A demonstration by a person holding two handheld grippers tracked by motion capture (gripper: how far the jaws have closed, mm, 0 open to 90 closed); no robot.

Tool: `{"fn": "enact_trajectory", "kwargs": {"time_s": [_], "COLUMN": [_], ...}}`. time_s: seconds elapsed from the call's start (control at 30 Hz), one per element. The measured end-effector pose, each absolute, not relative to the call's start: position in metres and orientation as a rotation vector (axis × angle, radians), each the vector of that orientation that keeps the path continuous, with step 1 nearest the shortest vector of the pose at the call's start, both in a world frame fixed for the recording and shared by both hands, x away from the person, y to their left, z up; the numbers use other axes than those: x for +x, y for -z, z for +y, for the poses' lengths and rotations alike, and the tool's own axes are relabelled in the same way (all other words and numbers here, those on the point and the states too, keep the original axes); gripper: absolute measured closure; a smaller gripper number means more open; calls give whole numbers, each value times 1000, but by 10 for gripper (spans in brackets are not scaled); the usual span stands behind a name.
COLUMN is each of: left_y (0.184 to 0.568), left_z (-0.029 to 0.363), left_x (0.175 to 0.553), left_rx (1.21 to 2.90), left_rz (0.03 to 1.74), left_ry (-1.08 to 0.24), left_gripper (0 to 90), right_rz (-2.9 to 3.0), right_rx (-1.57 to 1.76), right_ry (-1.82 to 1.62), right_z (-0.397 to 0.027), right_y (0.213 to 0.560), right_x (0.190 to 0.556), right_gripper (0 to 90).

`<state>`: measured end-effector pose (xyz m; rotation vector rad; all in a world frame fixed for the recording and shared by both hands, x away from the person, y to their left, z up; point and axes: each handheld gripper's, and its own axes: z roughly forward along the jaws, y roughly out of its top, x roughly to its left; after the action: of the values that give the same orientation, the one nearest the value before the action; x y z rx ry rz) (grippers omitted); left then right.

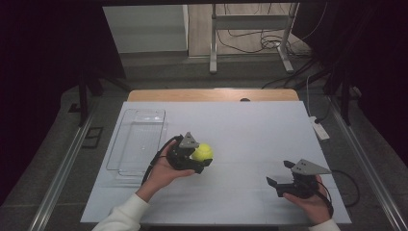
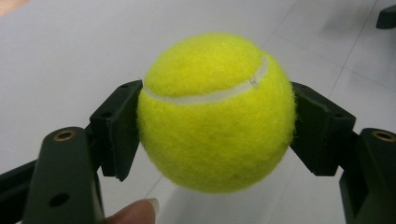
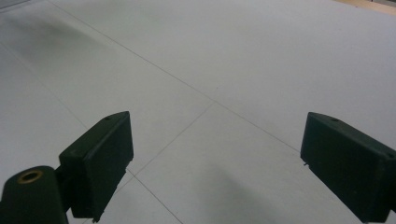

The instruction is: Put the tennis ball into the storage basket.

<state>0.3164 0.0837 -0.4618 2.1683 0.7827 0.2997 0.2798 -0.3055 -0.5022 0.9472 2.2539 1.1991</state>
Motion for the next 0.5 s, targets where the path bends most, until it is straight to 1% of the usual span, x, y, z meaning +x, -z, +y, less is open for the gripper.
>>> {"fn": "enact_trajectory", "kwargs": {"time_s": [0.5], "left_y": [452], "left_z": [98], "left_x": [315], "left_rx": [2103], "left_rz": [801], "left_ry": [-299], "left_gripper": [269], "right_rz": [2250], "right_rx": [942], "right_ry": [-1199], "right_z": [-306], "right_y": [502], "right_x": [279], "right_gripper": [100]}}
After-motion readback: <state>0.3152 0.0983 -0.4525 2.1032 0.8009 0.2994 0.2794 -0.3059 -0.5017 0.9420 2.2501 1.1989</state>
